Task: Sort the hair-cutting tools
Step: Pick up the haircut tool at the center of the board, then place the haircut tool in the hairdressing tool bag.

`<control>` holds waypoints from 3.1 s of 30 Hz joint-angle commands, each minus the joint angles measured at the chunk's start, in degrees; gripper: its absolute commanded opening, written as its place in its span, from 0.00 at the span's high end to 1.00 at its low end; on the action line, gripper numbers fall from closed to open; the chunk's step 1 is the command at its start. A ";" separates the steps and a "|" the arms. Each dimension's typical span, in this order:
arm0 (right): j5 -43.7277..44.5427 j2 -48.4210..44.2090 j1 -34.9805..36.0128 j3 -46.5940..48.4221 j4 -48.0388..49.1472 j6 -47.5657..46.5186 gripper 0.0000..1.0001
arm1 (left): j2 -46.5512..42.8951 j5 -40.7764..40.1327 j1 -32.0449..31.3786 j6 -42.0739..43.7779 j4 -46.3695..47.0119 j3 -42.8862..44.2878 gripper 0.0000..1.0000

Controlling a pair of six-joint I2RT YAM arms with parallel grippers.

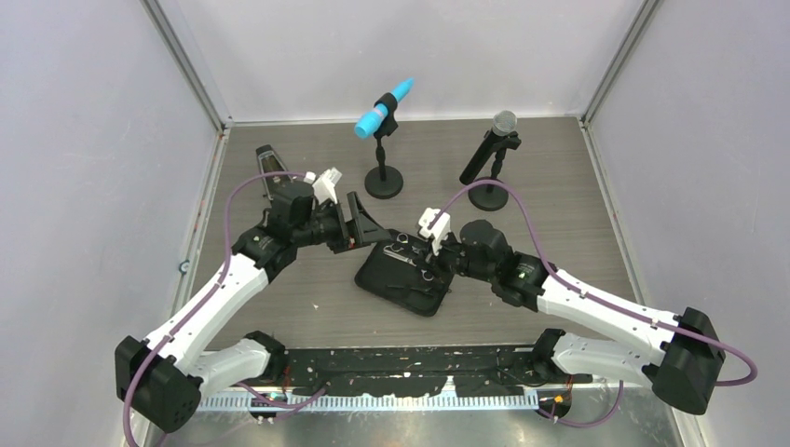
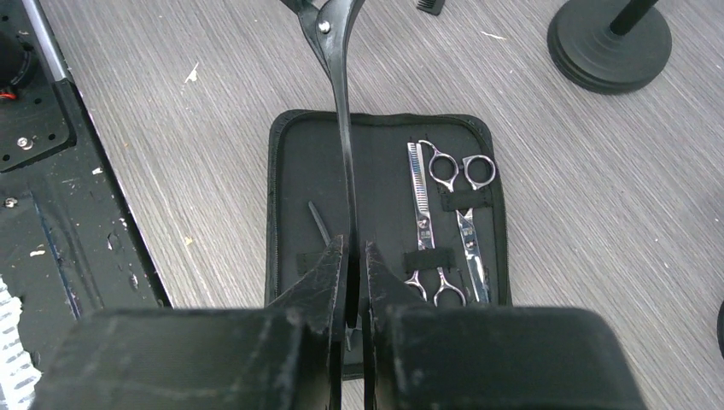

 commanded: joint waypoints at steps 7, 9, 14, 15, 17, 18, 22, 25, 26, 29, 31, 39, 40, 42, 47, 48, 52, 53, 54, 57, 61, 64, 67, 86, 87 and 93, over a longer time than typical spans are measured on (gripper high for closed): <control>-1.47 -1.65 1.62 0.58 4.66 -0.98 0.95 | 1.33 5.08 0.22 -3.29 7.63 -2.18 0.47; -1.50 -1.88 1.66 0.43 4.66 -0.85 0.95 | 1.47 5.71 0.24 -3.65 8.35 -2.60 0.49; -1.67 -1.37 1.99 0.52 4.67 -0.83 0.95 | 1.37 6.58 0.19 -4.02 9.13 -3.28 0.55; -1.67 -1.21 2.12 0.58 4.67 -0.83 0.95 | 1.20 6.63 0.19 -4.11 9.42 -3.53 0.57; -1.74 -0.99 2.29 0.74 4.67 -0.83 0.95 | 1.06 6.63 0.19 -4.36 9.99 -3.96 0.63; -1.80 -0.93 2.39 0.72 4.67 -0.83 0.95 | 1.03 6.69 0.19 -4.49 10.25 -4.10 0.67; -2.37 -0.57 2.53 0.48 4.67 -1.00 0.95 | 0.94 7.50 0.19 -4.59 11.40 -4.92 0.90; -2.34 -0.24 2.54 0.06 4.49 -0.27 0.85 | 0.28 7.13 0.20 -3.75 11.39 -6.16 1.00; -2.32 -0.14 2.54 0.13 4.01 0.41 0.70 | -0.16 6.34 0.25 -3.14 10.83 -6.65 1.00; -0.67 0.19 2.49 -0.43 1.19 2.78 0.57 | -1.39 2.83 0.32 -1.05 8.64 -8.88 1.00; 1.30 0.16 2.45 -1.63 0.23 5.03 0.55 | -1.72 1.57 0.51 -0.44 8.80 -11.13 1.00; 0.74 4.81 2.53 -7.63 2.59 23.04 0.63 | 4.73 1.77 1.76 -2.95 17.30 -18.47 1.00; 0.16 5.45 2.54 -8.18 4.04 25.28 0.63 | 5.51 1.61 1.84 -3.15 18.12 -18.73 1.00; -0.86 7.14 2.54 -9.54 7.26 27.51 0.64 | 6.61 1.21 1.99 -3.42 18.94 -19.25 1.00; -1.05 10.75 2.54 -11.60 9.98 30.33 0.71 | 6.00 -1.95 2.53 -3.99 19.17 -21.95 1.00; -1.01 11.23 2.54 -11.87 10.43 30.82 0.72 | 5.65 -2.74 2.81 -4.46 19.62 -22.87 1.00; -1.15 14.71 2.61 -13.84 11.18 31.88 0.74 | 3.91 -4.77 4.61 -7.00 23.15 -27.07 1.00; -1.32 15.18 2.62 -14.05 11.13 32.33 0.75 | 3.43 -5.21 4.98 -7.65 23.97 -27.95 1.00; -1.41 16.09 2.63 -14.49 11.11 32.49 0.75 | 3.07 -5.32 5.16 -8.23 24.67 -28.69 1.00; -1.43 17.66 2.63 -15.20 10.81 33.24 0.75 | 2.50 -5.92 5.29 -9.02 25.17 -29.65 1.00; -1.79 19.72 2.63 -15.48 10.96 33.71 0.75 | 2.22 -6.73 5.28 -10.22 25.10 -30.79 1.00; -2.09 20.33 2.65 -15.26 11.17 33.72 0.75 | 2.05 -7.72 5.22 -13.63 27.52 -33.57 1.00; -2.04 20.37 2.63 -15.22 11.17 33.82 0.75 | 1.21 -9.01 4.97 -17.78 32.24 -37.12 1.00; -3.95 22.57 2.63 -16.48 14.05 35.22 0.76 | 2.94 -27.01 -13.46 -29.66 46.68 -43.28 0.91; -4.09 22.59 2.63 -16.57 14.19 35.21 0.76 | 4.41 -27.18 -14.09 -29.69 47.40 -42.92 0.90; -3.74 20.50 2.65 -17.15 14.59 35.13 0.77 | 9.86 -27.17 -14.67 -32.22 52.09 -44.04 0.64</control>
